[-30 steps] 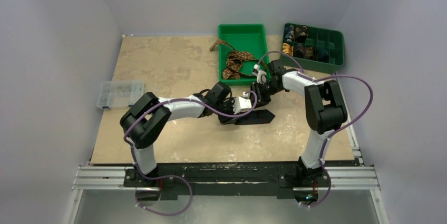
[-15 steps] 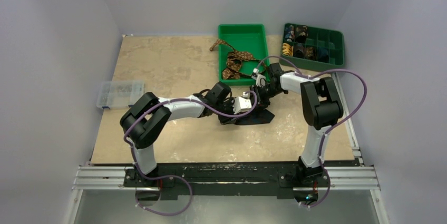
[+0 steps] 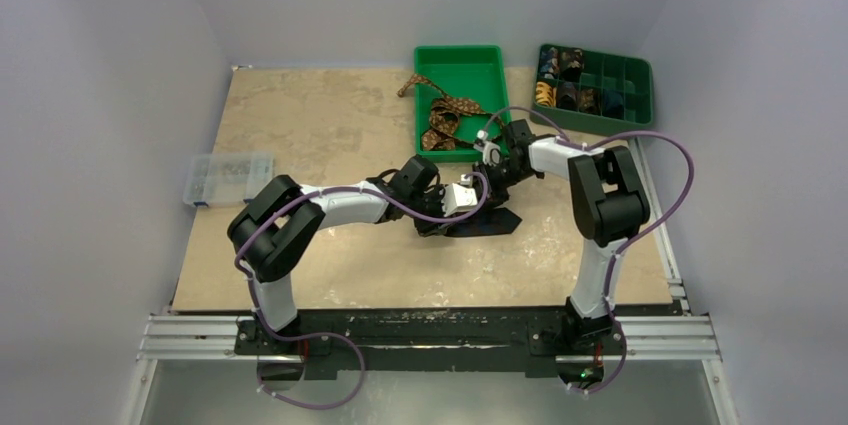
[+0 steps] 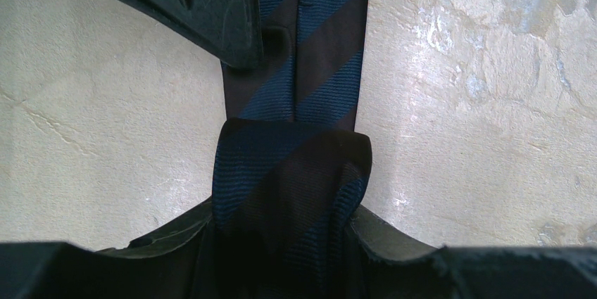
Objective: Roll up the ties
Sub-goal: Roll the tie at the center of the board.
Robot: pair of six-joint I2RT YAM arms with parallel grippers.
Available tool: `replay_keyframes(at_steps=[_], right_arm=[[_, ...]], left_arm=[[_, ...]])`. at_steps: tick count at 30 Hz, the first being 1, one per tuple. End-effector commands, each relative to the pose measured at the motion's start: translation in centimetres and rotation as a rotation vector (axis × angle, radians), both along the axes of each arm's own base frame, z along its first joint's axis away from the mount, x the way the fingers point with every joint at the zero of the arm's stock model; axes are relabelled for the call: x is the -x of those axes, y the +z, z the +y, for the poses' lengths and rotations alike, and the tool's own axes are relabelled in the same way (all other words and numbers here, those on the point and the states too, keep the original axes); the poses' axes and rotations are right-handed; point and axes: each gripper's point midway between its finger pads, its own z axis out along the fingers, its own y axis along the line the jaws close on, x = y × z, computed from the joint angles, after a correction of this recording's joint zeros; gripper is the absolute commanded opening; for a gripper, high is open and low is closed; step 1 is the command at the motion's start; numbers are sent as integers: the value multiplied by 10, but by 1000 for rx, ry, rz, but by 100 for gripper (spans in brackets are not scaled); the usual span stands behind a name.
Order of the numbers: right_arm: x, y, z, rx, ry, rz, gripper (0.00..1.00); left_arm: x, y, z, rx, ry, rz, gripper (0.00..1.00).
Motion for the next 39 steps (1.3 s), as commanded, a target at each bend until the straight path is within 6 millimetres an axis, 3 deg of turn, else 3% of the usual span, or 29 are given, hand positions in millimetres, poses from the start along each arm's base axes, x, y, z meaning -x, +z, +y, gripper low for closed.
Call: replay_keyframes(at_steps=[1, 2, 11, 17, 21, 24, 34, 36, 39], right_arm=[[0, 15, 12, -52, 19, -18, 11], [1, 17, 12, -54, 26, -17, 1], [21, 37, 1, -29, 66, -22, 0], [37, 8, -17, 81, 95, 9, 0], [29, -23, -30, 188, 97, 14, 0], [21, -34, -36, 238, 93, 9, 0], [24, -52, -52, 338, 92, -1, 0], [24, -52, -52, 341, 91, -4, 0], [22, -52, -52, 341, 89, -6, 0]], left_arm=[[11, -32, 26, -116, 31, 51, 14], [10, -32, 26, -118, 33, 51, 14], [8, -33, 28, -103, 59, 62, 13], [4, -23, 24, -57, 66, 65, 13], [5, -14, 19, -2, 51, 62, 13], [5, -4, 14, 37, 43, 58, 13], [-10, 56, 0, 230, 61, -20, 13], [-12, 57, -1, 230, 66, -25, 13], [-16, 42, 2, 172, 81, -7, 13]])
